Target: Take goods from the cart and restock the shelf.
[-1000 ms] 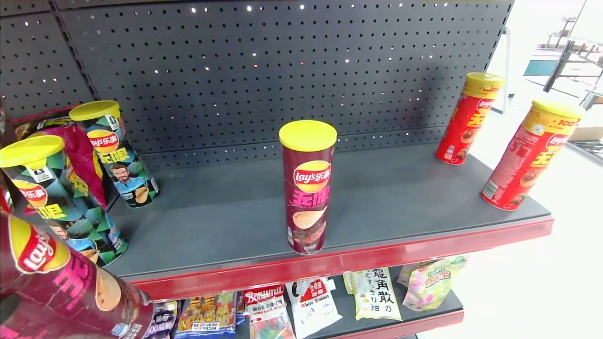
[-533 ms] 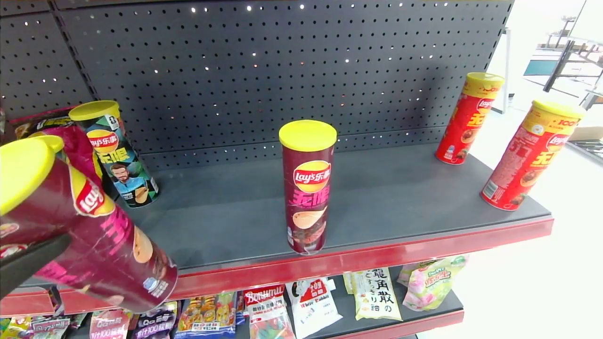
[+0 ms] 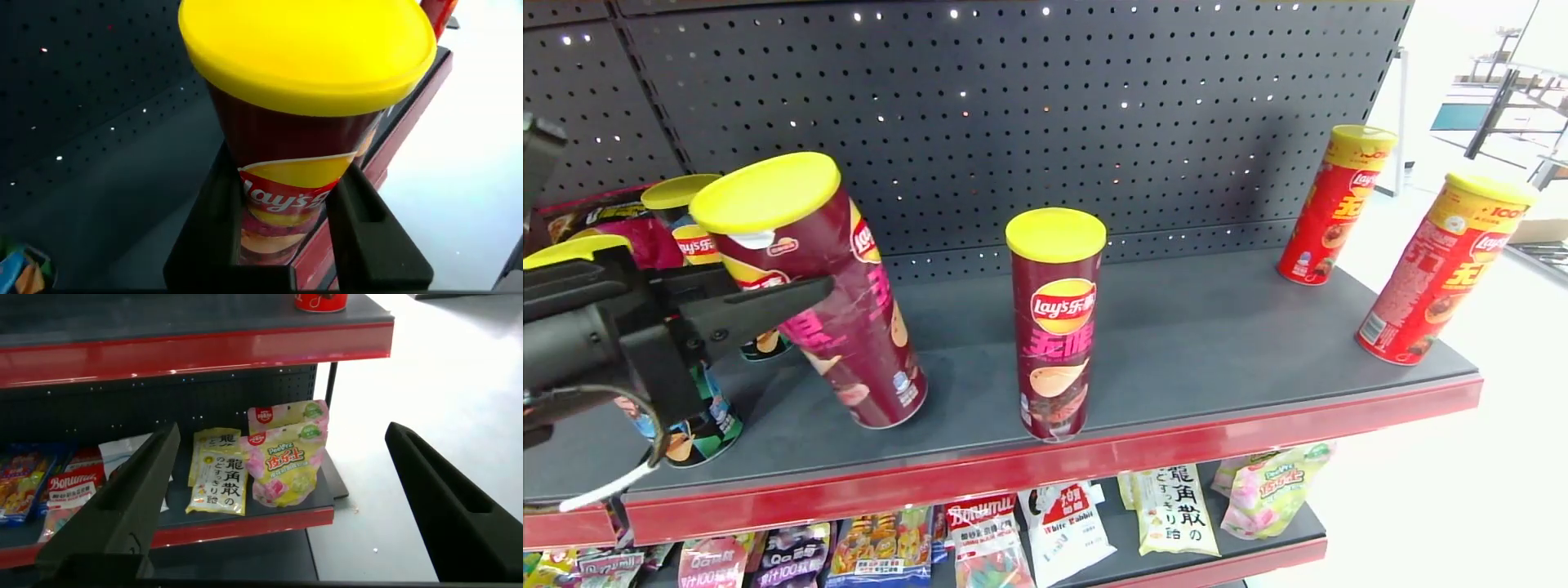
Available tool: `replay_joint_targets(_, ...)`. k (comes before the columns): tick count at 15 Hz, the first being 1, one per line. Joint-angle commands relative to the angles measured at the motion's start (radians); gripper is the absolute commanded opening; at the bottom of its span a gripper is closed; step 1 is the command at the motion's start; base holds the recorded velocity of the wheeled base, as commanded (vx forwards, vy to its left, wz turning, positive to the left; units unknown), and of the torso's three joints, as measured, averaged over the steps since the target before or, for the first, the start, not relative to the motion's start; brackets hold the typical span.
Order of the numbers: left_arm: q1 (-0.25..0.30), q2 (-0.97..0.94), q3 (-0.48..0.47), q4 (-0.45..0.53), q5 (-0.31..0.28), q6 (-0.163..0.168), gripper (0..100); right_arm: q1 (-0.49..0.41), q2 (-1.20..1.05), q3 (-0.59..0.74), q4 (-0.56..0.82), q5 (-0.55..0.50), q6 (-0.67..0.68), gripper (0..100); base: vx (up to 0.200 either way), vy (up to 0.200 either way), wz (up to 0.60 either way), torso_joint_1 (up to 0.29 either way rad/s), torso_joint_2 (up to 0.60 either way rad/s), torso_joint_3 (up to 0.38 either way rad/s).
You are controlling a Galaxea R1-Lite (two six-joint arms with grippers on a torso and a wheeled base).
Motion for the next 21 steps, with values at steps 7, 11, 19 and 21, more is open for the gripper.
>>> replay_joint_targets(7,-0.016,0.36,-0.283,-0.067,0.02,0.007,0,0.0,0.0,0.0,0.0,0.0,-0.001,100,0.0,0.0,0.0,0.0,0.0,0.0)
replay_joint_targets(11,-0.02,0.565,-0.507,-0.064,0.128,0.001,0,0.0,0.0,0.0,0.0,0.0,0.001,100,0.0,0.0,0.0,0.0,0.0,0.0)
replay_joint_targets(19,-0.097,0.788,-0.735,-0.063,0.152,-0.002,0,0.0,0.0,0.0,0.0,0.0,-0.001,100,0.0,0.0,0.0,0.0,0.0,0.0)
replay_joint_targets(21,-0.115,0.806,-0.76,-0.063,0.16,-0.052,0,0.0,0.0,0.0,0.0,0.0,-0.001,100,0.0,0.0,0.0,0.0,0.0,0.0)
